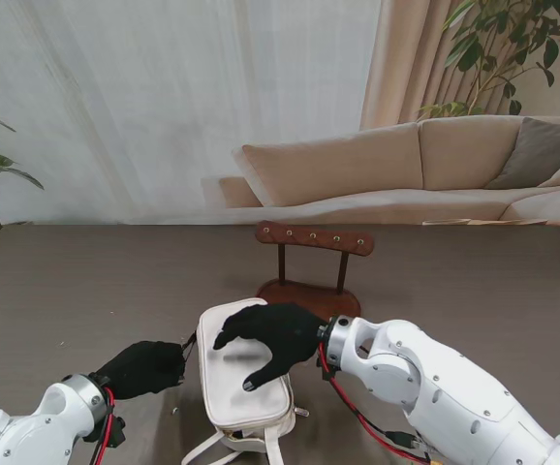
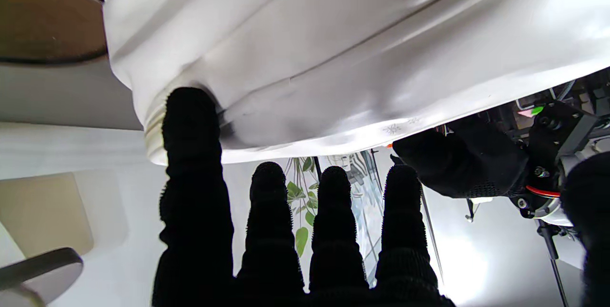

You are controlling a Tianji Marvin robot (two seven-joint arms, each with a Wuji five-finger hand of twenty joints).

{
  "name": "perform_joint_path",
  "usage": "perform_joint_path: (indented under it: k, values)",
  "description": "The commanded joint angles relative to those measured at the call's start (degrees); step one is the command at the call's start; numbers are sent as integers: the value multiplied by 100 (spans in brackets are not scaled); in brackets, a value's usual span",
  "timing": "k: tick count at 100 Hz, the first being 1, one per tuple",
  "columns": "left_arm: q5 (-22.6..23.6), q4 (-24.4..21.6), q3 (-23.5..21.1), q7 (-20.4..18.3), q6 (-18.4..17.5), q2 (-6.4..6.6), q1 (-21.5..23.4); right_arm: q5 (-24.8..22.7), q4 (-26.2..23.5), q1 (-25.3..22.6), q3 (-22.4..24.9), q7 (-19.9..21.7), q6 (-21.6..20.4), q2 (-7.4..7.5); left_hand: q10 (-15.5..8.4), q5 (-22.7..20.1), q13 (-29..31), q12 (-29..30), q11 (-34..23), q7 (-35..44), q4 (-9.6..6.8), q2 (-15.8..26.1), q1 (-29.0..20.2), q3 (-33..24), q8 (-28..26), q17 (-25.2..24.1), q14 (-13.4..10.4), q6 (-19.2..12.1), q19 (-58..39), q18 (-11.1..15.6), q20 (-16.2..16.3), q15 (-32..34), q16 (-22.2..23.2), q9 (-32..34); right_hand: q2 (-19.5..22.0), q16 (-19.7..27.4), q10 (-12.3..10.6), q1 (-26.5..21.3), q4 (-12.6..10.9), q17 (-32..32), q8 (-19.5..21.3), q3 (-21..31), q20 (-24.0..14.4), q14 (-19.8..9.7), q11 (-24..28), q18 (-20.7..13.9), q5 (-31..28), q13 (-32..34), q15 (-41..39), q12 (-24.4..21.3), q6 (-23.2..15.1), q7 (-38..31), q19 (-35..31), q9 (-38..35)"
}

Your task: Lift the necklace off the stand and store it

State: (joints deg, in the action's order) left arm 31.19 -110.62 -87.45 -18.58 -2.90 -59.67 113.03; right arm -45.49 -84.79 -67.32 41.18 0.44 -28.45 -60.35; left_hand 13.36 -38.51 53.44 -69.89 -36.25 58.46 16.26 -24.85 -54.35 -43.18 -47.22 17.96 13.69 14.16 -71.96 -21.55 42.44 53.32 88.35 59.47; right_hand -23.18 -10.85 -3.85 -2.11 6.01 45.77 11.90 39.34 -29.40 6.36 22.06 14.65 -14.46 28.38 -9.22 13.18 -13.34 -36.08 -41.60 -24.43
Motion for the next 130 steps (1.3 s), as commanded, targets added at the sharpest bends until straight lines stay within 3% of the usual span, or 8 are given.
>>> perform_joint_path:
  k: [1, 21, 42, 58, 70, 85, 105, 130]
  values:
    - [-34, 21, 24, -113, 2, -26, 0, -20, -95, 117, -60, 107, 47, -167, -8, -294, -35, 14, 19, 637, -93, 28, -309, -12, -77, -115, 9, -220, -37, 93, -36, -72, 33, 176, 145, -55, 80, 1, -167, -3764, 83, 18, -95, -25, 26, -325, 8, 99, -28, 62, -58, 3, 111, -44]
    - [-78, 68, 76, -128, 15, -22, -21, 22, -12, 451, -374, 175, 376, -219, 12, -295, -20, 48, 59, 600, -134, 46, -351, 62, -52, -121, 61, -212, -26, 90, -38, -164, -8, 168, 309, -62, 4, -62, -207, -3758, 94, -30, -83, -83, 50, -355, -72, 150, -87, 64, -51, -31, 33, -190]
    - [-92, 121, 127, -182, 39, -9, -55, 19, 82, 622, -427, 371, 450, -191, 14, -302, -9, 60, 79, 576, -158, 52, -379, 105, -35, -132, 90, -213, -14, 92, -41, -225, -36, 163, 340, -85, -13, -139, -229, -3699, 119, -84, -69, -68, 40, -339, -229, 323, -188, 54, -44, -100, -67, -402]
    - [-94, 159, 173, -200, 57, -4, -105, -81, 91, 598, -340, 359, 450, -171, 12, -315, -29, 63, 88, 554, -166, 56, -385, 120, -17, -134, 98, -216, -11, 92, -42, -246, -40, 163, 270, -118, 46, -200, -243, -3571, 151, -110, -51, -8, 62, -284, -421, 504, -272, 65, -73, -172, -180, -585]
    - [-120, 213, 258, -192, 70, -3, -190, -77, 107, 667, -399, 269, 680, -221, 30, -322, -25, 65, 94, 536, -174, 54, -397, 124, -4, -152, 115, -208, 1, 87, -45, -253, -42, 164, 156, -125, 176, -278, -256, -3482, 153, -76, -24, 39, 56, -251, -455, 588, -284, 68, -28, -173, -274, -634]
    - [-73, 195, 321, -238, 51, 12, -242, 42, 204, 1000, -709, 232, 1118, -342, 12, -329, -29, 65, 95, 535, -176, 52, -392, 134, -6, -151, 108, -224, 2, 82, -43, -267, -46, 166, 12, -161, 247, -384, -249, -3351, 185, -48, 19, 64, 158, -250, -418, 708, -339, 131, 58, -271, -514, -650]
    - [-29, 140, 318, -256, -3, 19, -223, 388, 820, 1620, -1335, 51, 1545, -636, 18, -342, -19, 64, 98, 541, -178, 44, -395, 125, -12, -151, 109, -244, 3, 82, -42, -274, -50, 167, -182, -199, 324, -467, -247, -3326, 200, -14, 75, 81, 244, -267, -322, 778, -401, 175, 131, -330, -659, -638]
    - [27, 81, 254, -150, -54, -2, -112, 825, 1552, 2282, -2027, 344, 1807, -912, 5, -348, -19, 63, 99, 532, -174, 40, -377, 114, -8, -151, 99, -252, 3, 82, -40, -275, -49, 177, -279, -219, 414, -306, -224, -3466, 233, 66, 193, 100, 370, -282, -325, 650, -407, 234, 297, -472, -683, -468]
